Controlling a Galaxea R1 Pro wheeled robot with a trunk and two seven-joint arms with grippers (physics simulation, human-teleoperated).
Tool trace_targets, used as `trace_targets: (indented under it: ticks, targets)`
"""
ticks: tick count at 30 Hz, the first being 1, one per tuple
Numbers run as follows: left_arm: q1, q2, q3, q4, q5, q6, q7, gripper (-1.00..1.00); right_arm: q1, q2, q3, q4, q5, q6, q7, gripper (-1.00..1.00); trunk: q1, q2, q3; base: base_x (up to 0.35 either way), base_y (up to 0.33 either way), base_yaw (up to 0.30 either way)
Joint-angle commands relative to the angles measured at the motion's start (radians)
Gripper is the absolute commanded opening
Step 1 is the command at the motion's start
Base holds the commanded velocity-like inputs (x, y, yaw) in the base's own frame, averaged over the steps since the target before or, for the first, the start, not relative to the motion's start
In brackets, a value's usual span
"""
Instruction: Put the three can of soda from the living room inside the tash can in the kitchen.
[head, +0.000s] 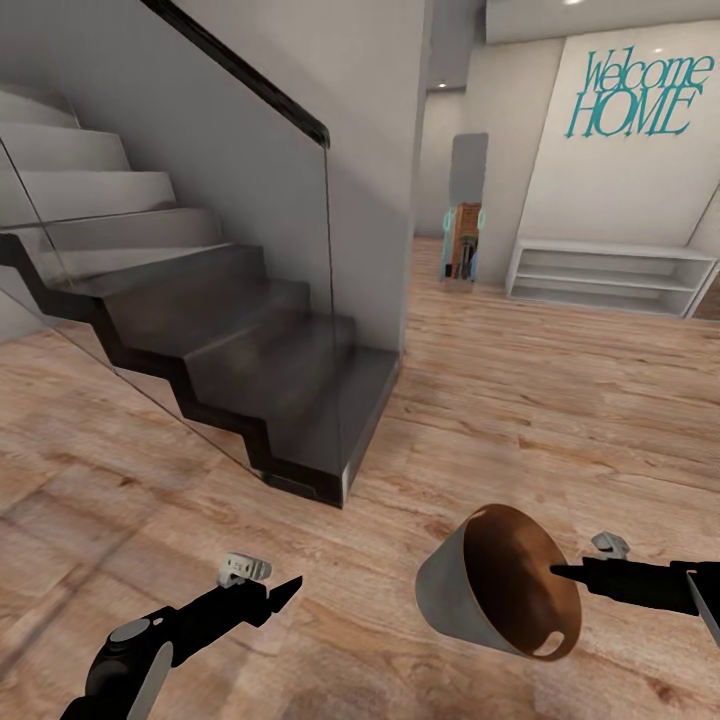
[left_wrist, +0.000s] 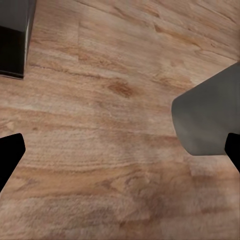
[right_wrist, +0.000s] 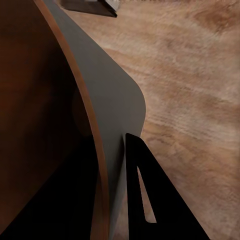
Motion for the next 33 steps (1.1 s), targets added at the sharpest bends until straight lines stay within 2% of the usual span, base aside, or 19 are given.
trace_targets:
  ticks: [1, 10, 11, 12, 18, 23, 33]
  targets:
    - [0.000, 0.000, 0.000, 0.000, 0.000, 0.000, -0.001, 1.00, 0.000, 0.000, -0.001, 0.000, -0.013, 0.011, 0.005, -1.00, 0.000, 0.000, 0.000, 0.000, 0.000, 0.000]
    - [0.000, -0.001, 0.000, 0.003, 0.000, 0.000, -0.033, 1.00, 0.000, 0.000, -0.001, 0.000, -0.018, 0.016, 0.006, -1.00, 0.000, 0.000, 0.000, 0.000, 0.000, 0.000]
    - [0.000, -0.002, 0.000, 0.003, 0.000, -0.001, -0.034, 1.00, 0.000, -0.001, -0.002, -0.004, -0.019, 0.123, 0.003, -1.00, 0.000, 0.000, 0.001, 0.000, 0.000, -0.238]
    - [0.000, -0.002, 0.000, 0.004, 0.000, -0.001, -0.034, 1.00, 0.000, 0.000, -0.002, -0.011, -0.019, 0.130, 0.003, -1.00, 0.000, 0.000, 0.001, 0.000, 0.000, -0.247]
    - [0.000, -0.002, 0.000, 0.005, -0.001, -0.001, -0.035, 1.00, 0.000, -0.001, -0.006, -0.024, -0.018, 0.139, 0.003, -1.00, 0.000, 0.000, 0.006, 0.000, 0.000, -0.254]
    - [0.000, -0.002, 0.000, 0.004, -0.001, -0.002, -0.035, 1.00, 0.000, -0.001, -0.031, -0.024, -0.015, 0.139, 0.002, -1.00, 0.000, 0.000, 0.010, 0.000, 0.000, -0.256]
    - [0.000, -0.002, 0.000, 0.003, -0.001, -0.002, -0.035, 1.00, 0.000, -0.001, -0.039, -0.024, -0.012, 0.139, 0.003, -1.00, 0.000, 0.000, 0.017, 0.000, 0.000, -0.256]
